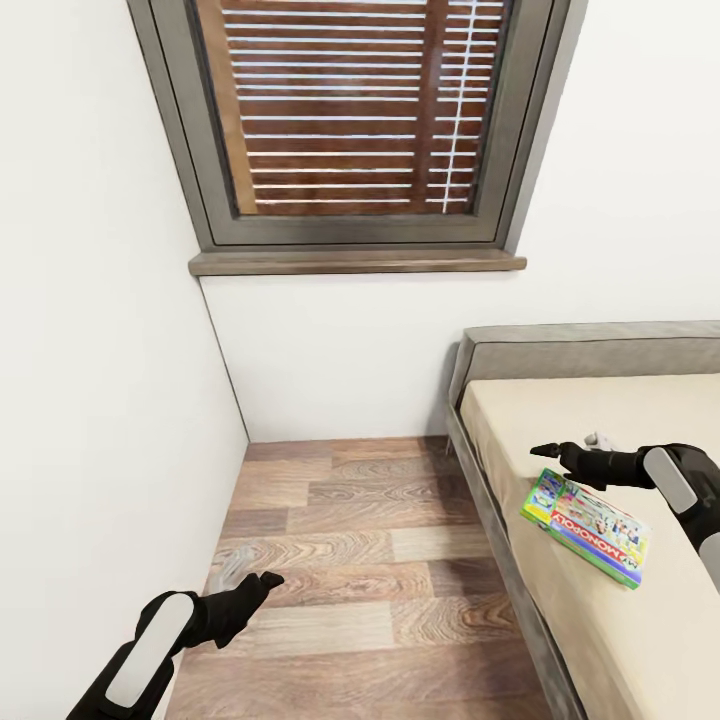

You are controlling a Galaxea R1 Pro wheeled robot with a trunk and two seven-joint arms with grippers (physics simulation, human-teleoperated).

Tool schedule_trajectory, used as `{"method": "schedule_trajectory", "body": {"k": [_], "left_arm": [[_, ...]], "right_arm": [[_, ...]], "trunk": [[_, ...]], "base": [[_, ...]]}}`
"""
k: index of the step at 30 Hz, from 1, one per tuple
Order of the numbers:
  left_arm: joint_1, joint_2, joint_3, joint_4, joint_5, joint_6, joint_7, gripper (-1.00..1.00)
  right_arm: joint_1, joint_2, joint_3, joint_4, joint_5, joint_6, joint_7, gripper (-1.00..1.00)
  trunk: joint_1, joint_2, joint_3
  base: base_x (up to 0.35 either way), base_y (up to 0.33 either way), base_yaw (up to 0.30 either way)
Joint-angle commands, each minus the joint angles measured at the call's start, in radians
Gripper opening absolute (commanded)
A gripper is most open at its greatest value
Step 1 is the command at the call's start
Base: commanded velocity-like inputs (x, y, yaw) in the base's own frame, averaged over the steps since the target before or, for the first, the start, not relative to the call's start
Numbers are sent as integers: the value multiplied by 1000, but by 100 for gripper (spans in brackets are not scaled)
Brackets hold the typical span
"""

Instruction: Put all the toys in the child's room - the three board games (two on the bed and one on the table), the two jigsaw puzzles on the table, and the tennis ball on the table - inside the toy box on the table in the child's room.

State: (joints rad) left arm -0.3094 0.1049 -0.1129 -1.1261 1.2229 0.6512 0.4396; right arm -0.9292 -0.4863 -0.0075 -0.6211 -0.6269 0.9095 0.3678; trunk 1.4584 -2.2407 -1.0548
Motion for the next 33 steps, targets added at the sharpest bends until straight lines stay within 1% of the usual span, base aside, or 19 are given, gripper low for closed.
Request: {"method": "schedule_trajectory", "body": {"k": [1, 22, 30, 33], "left_arm": [[0, 1, -2, -1, 11, -1, 10, 100], [0, 1, -3, -1, 12, -1, 10, 100], [0, 0, -3, -1, 12, -1, 10, 100], [0, -7, -3, -1, 11, -1, 10, 100]], "right_arm": [[-1, 0, -1, 0, 6, 3, 6, 100], [0, 0, -1, 0, 6, 3, 6, 100], [0, 1, -1, 0, 6, 3, 6, 100], [0, 1, 0, 0, 6, 3, 6, 100]], "trunk": [[0, 0, -1], [0, 0, -1], [0, 0, -1], [0, 0, -1]], "base": [[-1, 0, 27], [-1, 0, 7], [-96, 0, 1], [-73, 0, 0]]}}
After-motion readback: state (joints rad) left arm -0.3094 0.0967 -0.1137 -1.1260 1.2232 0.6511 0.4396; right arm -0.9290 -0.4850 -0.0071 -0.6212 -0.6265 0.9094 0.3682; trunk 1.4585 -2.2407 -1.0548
